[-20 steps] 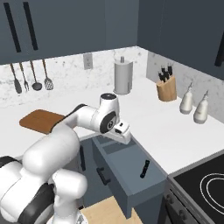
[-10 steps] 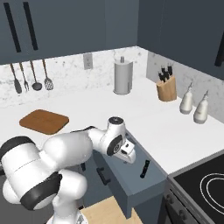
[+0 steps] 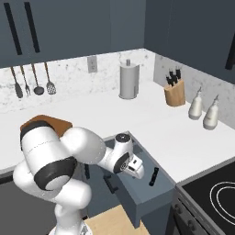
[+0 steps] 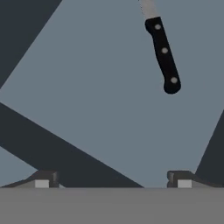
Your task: Pick up the knife from the drawer and place it on the cutting board. Then place the meat from the plate to the cutting board.
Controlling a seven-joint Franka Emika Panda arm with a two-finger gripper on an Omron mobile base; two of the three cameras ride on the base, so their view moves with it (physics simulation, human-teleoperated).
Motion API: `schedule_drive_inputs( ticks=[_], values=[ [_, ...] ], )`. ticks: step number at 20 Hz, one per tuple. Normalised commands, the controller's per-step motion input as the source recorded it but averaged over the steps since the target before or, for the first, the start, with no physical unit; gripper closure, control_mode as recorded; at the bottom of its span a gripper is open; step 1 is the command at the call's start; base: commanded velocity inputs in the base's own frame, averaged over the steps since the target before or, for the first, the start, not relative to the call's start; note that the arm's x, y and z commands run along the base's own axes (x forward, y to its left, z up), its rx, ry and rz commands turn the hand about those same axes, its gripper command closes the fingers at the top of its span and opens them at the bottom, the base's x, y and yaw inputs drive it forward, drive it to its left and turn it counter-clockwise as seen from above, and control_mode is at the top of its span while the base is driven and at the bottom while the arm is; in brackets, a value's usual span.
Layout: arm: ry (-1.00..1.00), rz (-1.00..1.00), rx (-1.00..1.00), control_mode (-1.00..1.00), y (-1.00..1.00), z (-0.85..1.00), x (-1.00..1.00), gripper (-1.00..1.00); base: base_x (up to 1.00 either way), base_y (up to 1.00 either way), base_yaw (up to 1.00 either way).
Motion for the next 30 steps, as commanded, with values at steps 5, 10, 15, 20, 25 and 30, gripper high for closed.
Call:
schedule_drive_inputs(
  ticks=[5, 10, 15, 20, 25, 30],
  values=[
    [0.01, 0.00, 0.01, -1.00, 0.01, -0.32, -0.05, -1.00, 0.00, 0.00, 0.00],
    [0.09, 0.00, 0.04, -1.00, 0.39, -0.42, -0.65, -1.00, 0.00, 0.00, 0.00],
    [0.16, 0.00, 0.10, -1.00, 0.67, -0.34, -0.93, -1.00, 0.00, 0.00, 0.00],
    [0.09, 0.00, 0.04, -1.00, 0.86, -0.36, -1.00, -1.00, 0.00, 0.00, 0.00],
    [-0.05, 0.00, 0.00, -1.00, 0.53, -0.01, -0.70, -1.00, 0.00, 0.00, 0.00],
    [-0.22, -0.03, -0.01, -1.00, -0.66, 0.47, 0.56, -1.00, 0.00, 0.00, 0.00]
  ],
)
